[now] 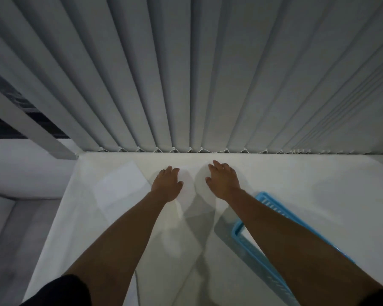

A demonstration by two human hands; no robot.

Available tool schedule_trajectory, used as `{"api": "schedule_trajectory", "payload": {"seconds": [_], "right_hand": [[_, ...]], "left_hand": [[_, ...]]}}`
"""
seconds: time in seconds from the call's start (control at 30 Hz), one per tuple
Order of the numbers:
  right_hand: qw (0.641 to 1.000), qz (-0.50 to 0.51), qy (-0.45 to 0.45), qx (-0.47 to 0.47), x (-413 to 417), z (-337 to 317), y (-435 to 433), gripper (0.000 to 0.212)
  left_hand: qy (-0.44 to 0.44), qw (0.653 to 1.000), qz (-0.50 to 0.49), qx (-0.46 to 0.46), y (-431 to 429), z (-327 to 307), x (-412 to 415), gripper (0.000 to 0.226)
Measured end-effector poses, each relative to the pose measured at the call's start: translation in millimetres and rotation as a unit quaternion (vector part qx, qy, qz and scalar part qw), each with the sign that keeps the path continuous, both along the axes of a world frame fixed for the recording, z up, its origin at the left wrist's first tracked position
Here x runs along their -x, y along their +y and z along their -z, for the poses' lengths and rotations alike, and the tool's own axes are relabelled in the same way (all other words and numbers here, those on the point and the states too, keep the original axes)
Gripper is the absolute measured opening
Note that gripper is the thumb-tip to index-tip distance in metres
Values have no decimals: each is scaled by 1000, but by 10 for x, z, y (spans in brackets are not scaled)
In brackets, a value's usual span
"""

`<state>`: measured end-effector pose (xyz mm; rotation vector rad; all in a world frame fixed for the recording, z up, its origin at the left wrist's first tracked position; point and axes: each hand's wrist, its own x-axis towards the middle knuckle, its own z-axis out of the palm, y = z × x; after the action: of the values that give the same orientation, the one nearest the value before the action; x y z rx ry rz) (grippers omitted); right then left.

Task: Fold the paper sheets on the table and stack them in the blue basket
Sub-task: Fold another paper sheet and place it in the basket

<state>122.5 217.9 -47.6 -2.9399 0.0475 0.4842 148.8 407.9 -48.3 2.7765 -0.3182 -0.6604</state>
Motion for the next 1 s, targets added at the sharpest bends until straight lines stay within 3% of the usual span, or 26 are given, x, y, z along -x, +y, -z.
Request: {"api": "schedule_trajectory", "payload": {"seconds": [0.27,0.4,0.53,0.6,0.7,0.87,1.0], "right_hand": [[1000,12,-3,-16,-287,191,69,52],[999,26,6,-37,-359,187,73,60],[990,65,-44,-114,-362,138,12,28],[988,55,-61,-133,-286,103,-42,23],[988,23,-80,-126,-79,49,-142,17],[990,-3,-103,-97,279,43,-337,15],[996,-41,-69,-48,468,66,-401,26]], "left_hand": [[-39,998,-31,49,-107,186,-191,60],[15,988,-82,128,-156,253,-249,47],[-55,993,-46,96,-95,246,-203,28],[-113,988,-27,100,-24,227,-145,26],[-131,980,-5,153,65,201,-5,20],[-64,972,35,224,120,235,351,15],[52,971,-25,232,12,137,475,23]]}}
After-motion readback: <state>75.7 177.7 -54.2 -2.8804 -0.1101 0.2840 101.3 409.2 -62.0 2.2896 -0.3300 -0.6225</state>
